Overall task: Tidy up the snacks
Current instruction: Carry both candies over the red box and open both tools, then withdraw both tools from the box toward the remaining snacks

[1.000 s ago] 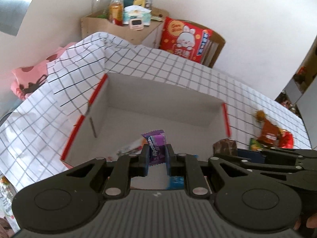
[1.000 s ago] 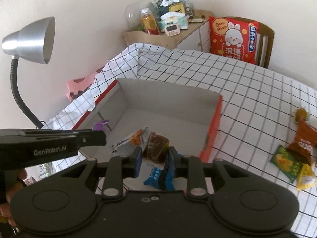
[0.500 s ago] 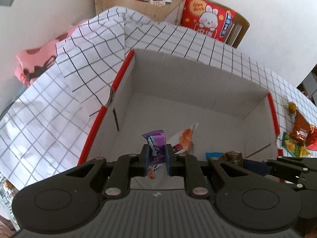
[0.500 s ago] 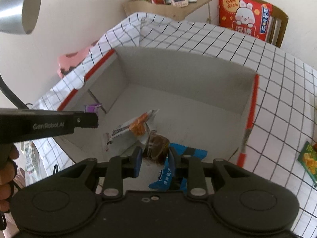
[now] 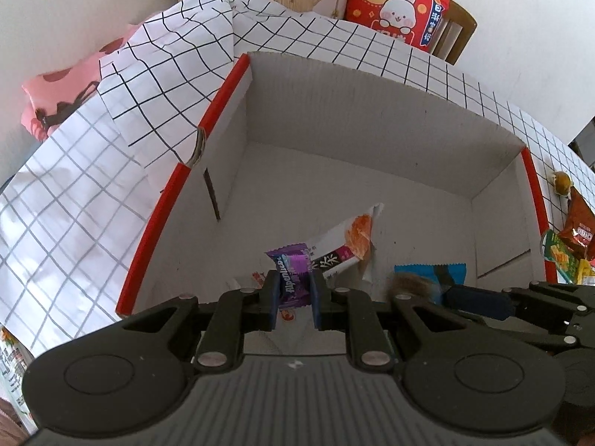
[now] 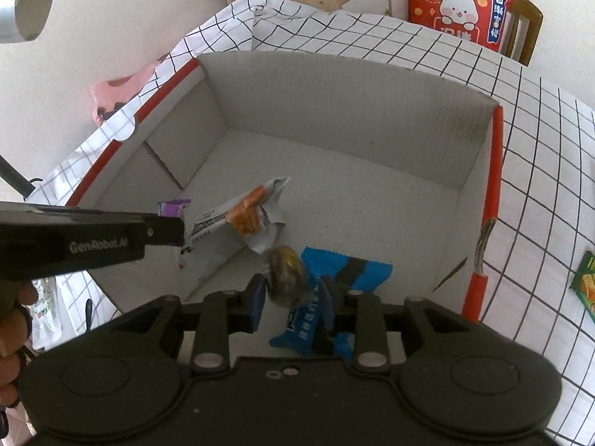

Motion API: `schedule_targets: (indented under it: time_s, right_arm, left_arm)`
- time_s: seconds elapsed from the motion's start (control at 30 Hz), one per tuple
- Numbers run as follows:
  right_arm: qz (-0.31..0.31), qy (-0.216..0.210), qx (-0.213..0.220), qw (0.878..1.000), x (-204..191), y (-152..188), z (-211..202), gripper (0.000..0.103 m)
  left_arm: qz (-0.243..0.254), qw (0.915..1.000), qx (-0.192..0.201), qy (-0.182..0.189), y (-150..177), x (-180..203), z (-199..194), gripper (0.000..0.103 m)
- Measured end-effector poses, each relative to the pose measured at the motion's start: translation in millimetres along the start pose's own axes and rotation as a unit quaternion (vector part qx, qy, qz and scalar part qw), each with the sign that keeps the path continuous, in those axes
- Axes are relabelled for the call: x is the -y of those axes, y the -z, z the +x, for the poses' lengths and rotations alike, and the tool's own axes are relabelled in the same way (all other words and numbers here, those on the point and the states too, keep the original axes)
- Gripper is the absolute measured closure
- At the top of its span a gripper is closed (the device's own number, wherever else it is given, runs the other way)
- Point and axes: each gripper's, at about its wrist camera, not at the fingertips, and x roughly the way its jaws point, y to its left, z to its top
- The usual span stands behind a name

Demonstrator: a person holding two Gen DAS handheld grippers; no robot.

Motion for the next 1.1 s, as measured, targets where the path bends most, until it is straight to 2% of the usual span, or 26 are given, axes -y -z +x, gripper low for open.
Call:
schedule_targets:
  time_s: [0.13, 0.23, 0.47, 0.5, 0.57, 0.6, 0.8, 0.93, 1.1]
  right_arm:
    - [0.005, -0.004, 0.005, 1.000, 1.5, 0.2, -5.2, 0.069]
    - [0.008, -0.010, 0.010, 1.000, 2.9, 1.5, -11.7, 0.068]
    - [0.012, -0.021, 0.032, 0.999, 3.2, 4.1, -34.1, 0.063]
    - [0.013, -0.022, 0.036, 0.999, 3.5, 4.3, -38.4, 0.062]
    - [0.015, -0.025, 0.045, 0.999, 3.4, 4.4, -47.2, 0.061]
    - [0.015, -0.025, 0.050, 0.998, 3.2, 4.7, -52.1, 0.060]
    - [0.018, -0.032, 0.077, 0.996, 6.5, 8.6, -77.1, 0.056]
    - [0.022, -0.032, 0.095, 0.995, 11.5, 14.1, -94.8, 0.048]
    - [0.037, -0.034, 0.116, 0.992, 24.6, 25.4, -119.3, 0.041]
  left_arm:
    - [-0.001, 1.0000, 0.007, 0.004, 2.2, -0.2, -4.0, 0.084]
    - [-0.004, 0.9998, 0.014, 0.011, 4.3, -0.6, -9.6, 0.075]
    - [-0.012, 0.9991, 0.032, 0.024, 10.2, 1.1, -27.0, 0.071]
    - [-0.012, 0.9990, 0.035, 0.025, 10.8, 1.6, -29.9, 0.069]
    - [-0.012, 0.9985, 0.046, 0.028, 13.2, 3.4, -38.1, 0.055]
    - [-0.012, 0.9981, 0.052, 0.030, 14.2, 4.5, -42.4, 0.053]
    - [-0.003, 0.9962, 0.078, 0.039, 18.4, 15.3, -66.2, 0.053]
    - [0.009, 0.9942, 0.100, 0.039, 21.8, 23.9, -82.5, 0.052]
    - [0.030, 0.9900, 0.128, 0.050, 28.8, 41.2, -102.2, 0.046]
